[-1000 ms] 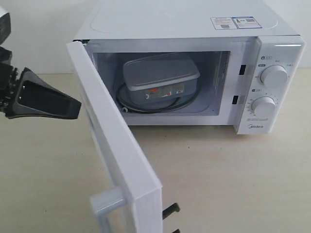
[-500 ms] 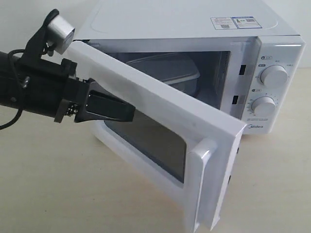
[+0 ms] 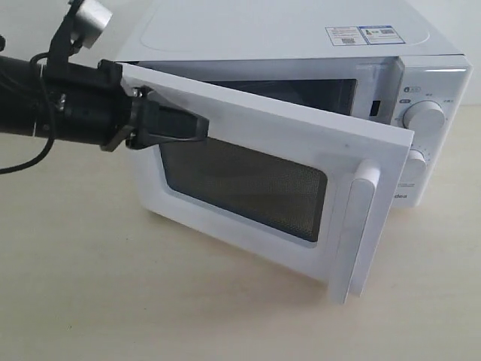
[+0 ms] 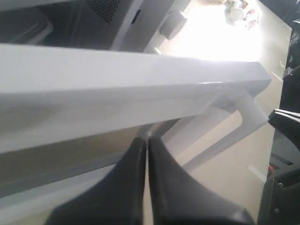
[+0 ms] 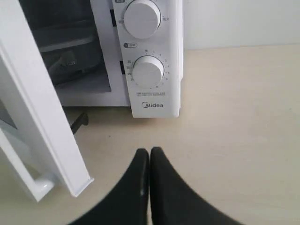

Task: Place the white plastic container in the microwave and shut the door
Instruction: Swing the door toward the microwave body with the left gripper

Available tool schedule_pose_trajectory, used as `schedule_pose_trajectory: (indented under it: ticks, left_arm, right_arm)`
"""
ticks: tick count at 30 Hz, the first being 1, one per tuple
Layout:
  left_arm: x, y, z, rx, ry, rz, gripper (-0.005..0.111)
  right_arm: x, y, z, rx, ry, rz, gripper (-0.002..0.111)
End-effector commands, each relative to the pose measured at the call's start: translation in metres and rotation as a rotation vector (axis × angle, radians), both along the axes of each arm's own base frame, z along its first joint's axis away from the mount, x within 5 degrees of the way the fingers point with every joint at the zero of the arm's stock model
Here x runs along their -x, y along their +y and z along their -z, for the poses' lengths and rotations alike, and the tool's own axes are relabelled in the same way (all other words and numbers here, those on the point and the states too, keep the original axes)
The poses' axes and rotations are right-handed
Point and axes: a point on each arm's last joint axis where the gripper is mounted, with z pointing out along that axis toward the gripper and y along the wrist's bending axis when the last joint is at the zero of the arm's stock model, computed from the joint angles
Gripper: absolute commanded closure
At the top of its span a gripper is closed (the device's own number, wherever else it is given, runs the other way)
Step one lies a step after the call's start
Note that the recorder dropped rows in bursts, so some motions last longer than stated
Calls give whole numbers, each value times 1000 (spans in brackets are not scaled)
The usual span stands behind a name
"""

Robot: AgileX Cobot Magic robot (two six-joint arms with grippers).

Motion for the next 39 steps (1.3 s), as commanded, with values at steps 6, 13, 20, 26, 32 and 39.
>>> schedule_pose_trajectory:
  ticks: [6, 13, 20, 26, 32, 39]
  left_arm:
    - [-34, -17, 0, 43, 14, 38, 102]
    - [-39, -17, 0, 45, 9, 12, 102]
    - [-43, -15, 0, 40, 1, -37, 102]
    - [-55, -18, 0, 44, -8, -66, 102]
    - [-42, -19, -14, 45, -37, 47, 102]
    - [-40, -17, -15, 4, -48, 37, 102]
  right_arm:
    - [0, 0, -1, 2, -7, -1, 108]
    - [0, 0, -2, 2, -20, 1, 108]
    - [0, 0, -3, 2, -28, 2, 108]
    - [-1, -1, -6, 1, -69, 8, 108]
    - [-3, -3, -23, -23, -253, 35, 108]
    - [-1, -6, -37, -138, -408, 69, 108]
